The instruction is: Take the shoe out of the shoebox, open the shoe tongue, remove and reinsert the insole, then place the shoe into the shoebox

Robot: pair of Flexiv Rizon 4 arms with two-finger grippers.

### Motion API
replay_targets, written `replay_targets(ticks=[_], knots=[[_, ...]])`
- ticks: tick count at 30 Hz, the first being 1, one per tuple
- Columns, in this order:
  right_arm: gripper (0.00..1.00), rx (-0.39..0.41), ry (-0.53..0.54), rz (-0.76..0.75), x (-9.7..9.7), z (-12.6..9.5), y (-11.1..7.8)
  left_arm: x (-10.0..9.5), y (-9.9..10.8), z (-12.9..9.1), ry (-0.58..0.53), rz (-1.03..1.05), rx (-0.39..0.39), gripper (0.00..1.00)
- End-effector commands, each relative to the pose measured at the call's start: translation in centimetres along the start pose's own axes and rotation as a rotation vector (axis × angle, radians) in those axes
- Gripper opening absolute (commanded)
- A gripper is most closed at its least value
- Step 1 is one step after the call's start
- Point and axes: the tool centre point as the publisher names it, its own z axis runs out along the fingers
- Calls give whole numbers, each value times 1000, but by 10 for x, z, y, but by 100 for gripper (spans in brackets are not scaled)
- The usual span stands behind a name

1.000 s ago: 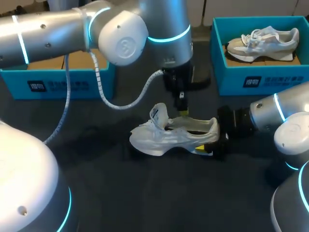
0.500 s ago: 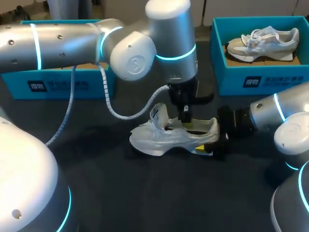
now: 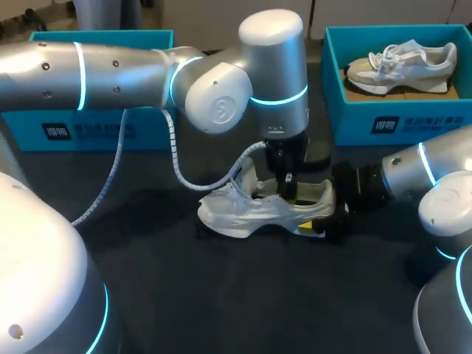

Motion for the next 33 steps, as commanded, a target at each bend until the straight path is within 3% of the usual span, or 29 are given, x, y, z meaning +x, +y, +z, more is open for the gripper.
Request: replay_targets(ticks=[1,15,16,17,18,20,29,33], knots=[[0,7,-2,2,0,3,-1,5,2,-2,-4,3,1,0],[0,7,-2,2,0,3,-1,9,-2,8,26,16,-13,0],[0,7,-2,2,0,3,-1,9,-2,8,28,16,-14,7],[0,7,-2,2,0,3,-1,9,-2,8,28,16,-14,7],[0,7,-2,2,0,3,-1,9,-2,9,28,18,-18,18],[0,7,-2,2,0,3,-1,9,-1,9,30,20,-22,23],[0,7,-2,2,0,3,-1,9,3,18,26,33,-46,28],[0,7,-2,2,0,3,-1,9,5,25,15,39,-62,36]])
